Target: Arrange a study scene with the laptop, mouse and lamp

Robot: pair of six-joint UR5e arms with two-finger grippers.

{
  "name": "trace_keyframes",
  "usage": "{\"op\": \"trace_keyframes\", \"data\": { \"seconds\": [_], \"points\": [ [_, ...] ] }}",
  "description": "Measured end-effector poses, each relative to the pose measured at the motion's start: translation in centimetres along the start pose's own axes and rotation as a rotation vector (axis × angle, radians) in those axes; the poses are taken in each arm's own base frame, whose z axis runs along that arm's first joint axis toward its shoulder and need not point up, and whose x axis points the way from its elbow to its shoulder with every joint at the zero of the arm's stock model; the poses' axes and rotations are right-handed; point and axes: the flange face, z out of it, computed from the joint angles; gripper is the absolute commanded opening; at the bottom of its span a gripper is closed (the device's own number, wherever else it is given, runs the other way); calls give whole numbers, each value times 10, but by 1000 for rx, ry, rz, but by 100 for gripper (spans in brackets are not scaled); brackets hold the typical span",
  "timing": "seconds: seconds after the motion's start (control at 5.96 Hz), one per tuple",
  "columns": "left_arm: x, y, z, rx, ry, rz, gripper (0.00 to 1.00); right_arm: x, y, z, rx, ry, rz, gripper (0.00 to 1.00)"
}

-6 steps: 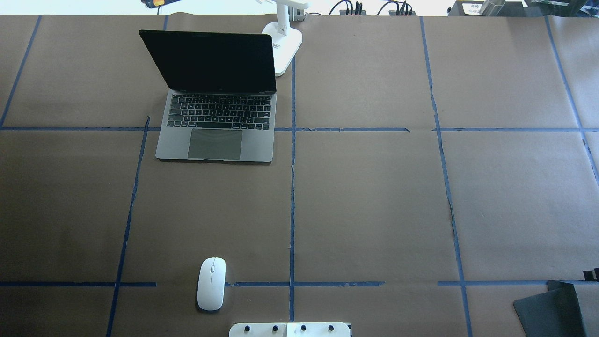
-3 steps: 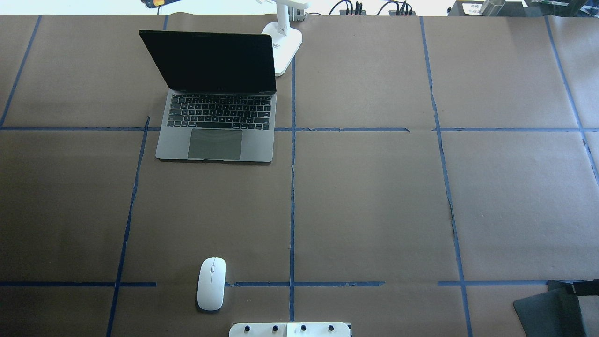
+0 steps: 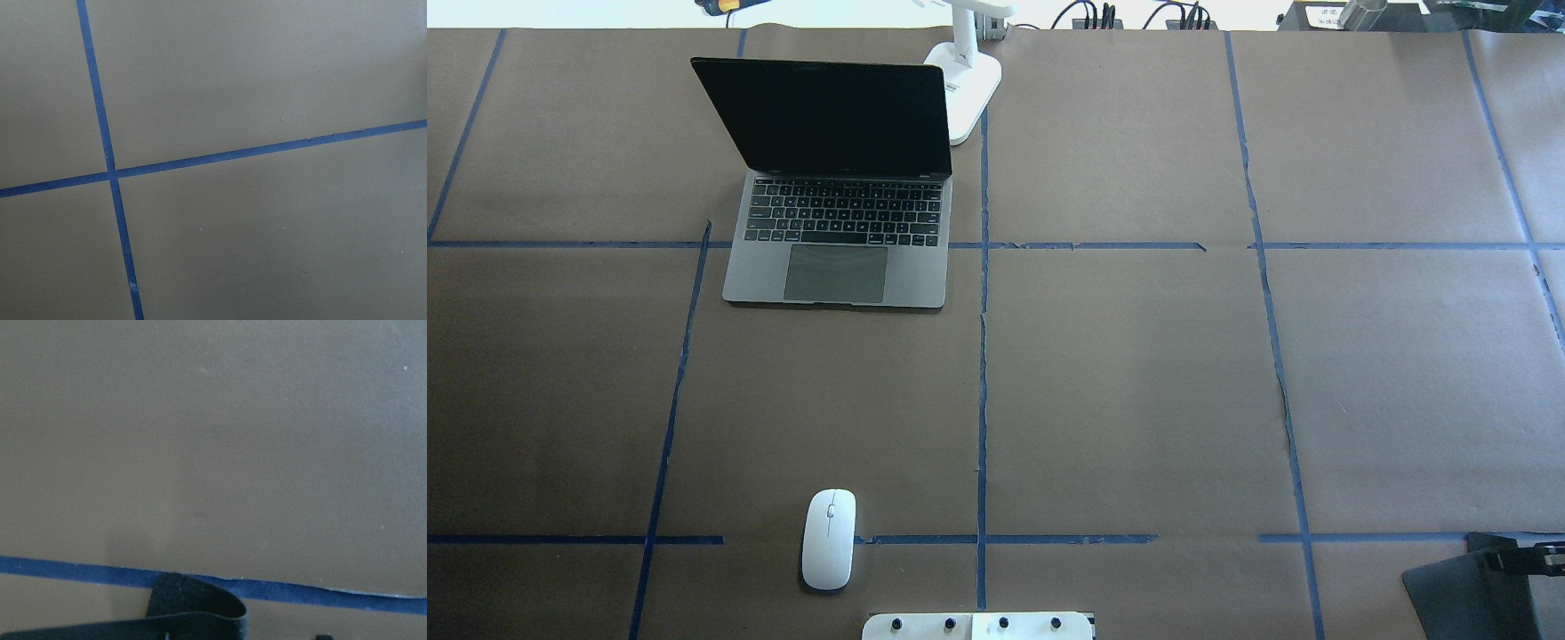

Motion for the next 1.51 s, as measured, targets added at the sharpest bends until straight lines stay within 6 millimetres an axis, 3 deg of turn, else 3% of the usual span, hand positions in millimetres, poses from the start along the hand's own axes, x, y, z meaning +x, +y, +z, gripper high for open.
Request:
{"op": "trace_keyframes", "data": {
  "seconds": [0.5, 0.67, 0.84, 1.17, 1.51],
  "points": [
    [0, 0, 0, 0, 0, -1, 100, -11, -2, -5, 10, -21, -4, 0],
    [1, 0, 0, 1, 0, 0, 100, -25, -5, -11, 24, -49, -8, 0],
    [1, 0, 0, 0, 0, -1, 100, -52, -15, -19, 54, -106, -1, 0],
    [2, -1, 0, 0, 1, -3, 100, -113, -64, -9, 132, -168, 41, 0],
    [3, -1, 0, 0, 1, -4, 100, -191, -142, -2, 205, -156, 100, 0]
  ]
}}
